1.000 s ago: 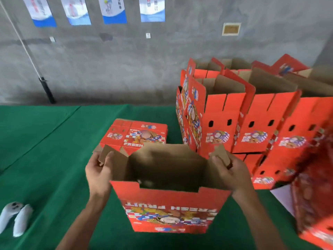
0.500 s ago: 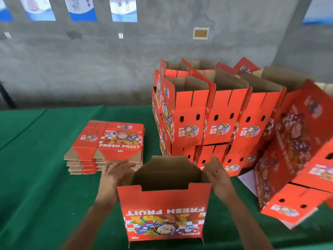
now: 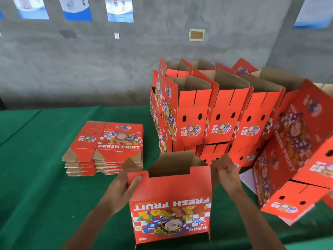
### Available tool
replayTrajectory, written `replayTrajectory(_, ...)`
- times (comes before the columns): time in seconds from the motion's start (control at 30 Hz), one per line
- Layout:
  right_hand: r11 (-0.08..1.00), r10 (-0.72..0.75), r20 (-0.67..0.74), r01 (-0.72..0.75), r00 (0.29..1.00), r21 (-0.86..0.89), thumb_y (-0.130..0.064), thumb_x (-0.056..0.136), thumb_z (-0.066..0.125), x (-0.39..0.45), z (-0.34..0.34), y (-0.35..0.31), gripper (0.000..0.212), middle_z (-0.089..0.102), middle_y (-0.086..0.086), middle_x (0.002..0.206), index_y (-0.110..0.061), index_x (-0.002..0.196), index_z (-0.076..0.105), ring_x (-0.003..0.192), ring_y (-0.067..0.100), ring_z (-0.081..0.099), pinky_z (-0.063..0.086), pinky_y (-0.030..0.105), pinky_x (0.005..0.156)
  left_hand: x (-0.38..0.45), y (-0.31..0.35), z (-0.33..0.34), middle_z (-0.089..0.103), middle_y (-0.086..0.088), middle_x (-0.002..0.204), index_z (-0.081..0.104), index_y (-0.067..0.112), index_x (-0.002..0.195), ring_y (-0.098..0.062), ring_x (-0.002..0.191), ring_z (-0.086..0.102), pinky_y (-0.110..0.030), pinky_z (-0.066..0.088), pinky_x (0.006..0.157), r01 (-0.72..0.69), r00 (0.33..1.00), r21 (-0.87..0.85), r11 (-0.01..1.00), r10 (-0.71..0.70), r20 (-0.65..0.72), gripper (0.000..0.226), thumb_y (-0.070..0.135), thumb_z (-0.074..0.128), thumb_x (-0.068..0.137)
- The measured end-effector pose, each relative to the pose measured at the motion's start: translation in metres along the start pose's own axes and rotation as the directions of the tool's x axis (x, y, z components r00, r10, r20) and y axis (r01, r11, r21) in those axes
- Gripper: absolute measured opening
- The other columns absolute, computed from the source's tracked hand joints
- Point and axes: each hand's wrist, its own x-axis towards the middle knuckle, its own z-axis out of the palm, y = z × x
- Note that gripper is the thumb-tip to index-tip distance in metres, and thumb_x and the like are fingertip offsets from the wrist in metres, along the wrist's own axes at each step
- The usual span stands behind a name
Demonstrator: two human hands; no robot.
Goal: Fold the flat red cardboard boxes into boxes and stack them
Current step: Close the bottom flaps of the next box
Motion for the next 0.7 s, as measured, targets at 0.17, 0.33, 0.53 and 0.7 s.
replayTrajectory(0.17, 0.978, -0.187, 0.202, 0.163, 0.961, 0.132, -0.023, 0.105, 0.057, 0.004, -0.010, -0.013, 0.026, 0.071, -0.009, 0.127, -0.029, 0.127, 0.071, 0.124, 0.011, 0.062, 0.049, 0.037, 0.104, 0.021, 0.011, 0.008, 0.046, 0.018, 0.142, 0.032, 0.040, 0.151, -0.006, 0.126, 0.052, -0.037, 0.052, 0.103, 0.049, 0.986, 0.316, 0.948, 0.004, -0.165, 0.070, 0.069, 0.055, 0.093)
replayTrajectory(0.33, 0.977, -0.197, 0.213, 0.174, 0.957, 0.119, -0.032, 0.106, 0.051, -0.001, 0.001, -0.011, 0.054, 0.040, -0.008, 0.160, -0.029, 0.158, 0.036, 0.150, 0.012, 0.034, 0.024, 0.037, 0.125, 0.029, 0.027, 0.043, 0.029, -0.005, 0.168, 0.043, 0.015, 0.154, -0.022, 0.159, 0.013, -0.041, 0.015, 0.129, -0.060, 0.978, 0.646, 0.761, 0.175, -0.115, 0.070, 0.054, 0.059, 0.098)
replayTrajectory(0.53, 0.967, -0.243, 0.250, 0.253, 0.937, -0.010, -0.077, 0.095, 0.046, -0.011, 0.010, 0.010, 0.050, 0.038, -0.039, 0.149, -0.065, 0.143, 0.040, 0.138, -0.020, 0.029, 0.027, 0.023, 0.112, 0.045, 0.049, 0.074, 0.018, -0.013, 0.170, 0.046, 0.005, 0.152, -0.030, 0.158, 0.015, -0.053, 0.030, 0.123, -0.282, 0.911, 0.698, 0.658, 0.412, -0.020, 0.078, 0.002, 0.073, 0.079)
replayTrajectory(0.7, 0.957, -0.277, 0.185, 0.287, 0.943, -0.035, -0.056, 0.100, 0.051, 0.006, 0.021, 0.008, 0.029, 0.048, -0.028, 0.138, -0.063, 0.128, 0.052, 0.130, -0.016, 0.040, 0.034, 0.026, 0.112, 0.052, 0.038, 0.075, 0.013, -0.008, 0.172, 0.042, 0.008, 0.155, -0.026, 0.159, 0.014, -0.055, 0.026, 0.121, -0.400, 0.854, 0.699, 0.592, 0.518, 0.051, 0.105, -0.021, 0.064, 0.057)
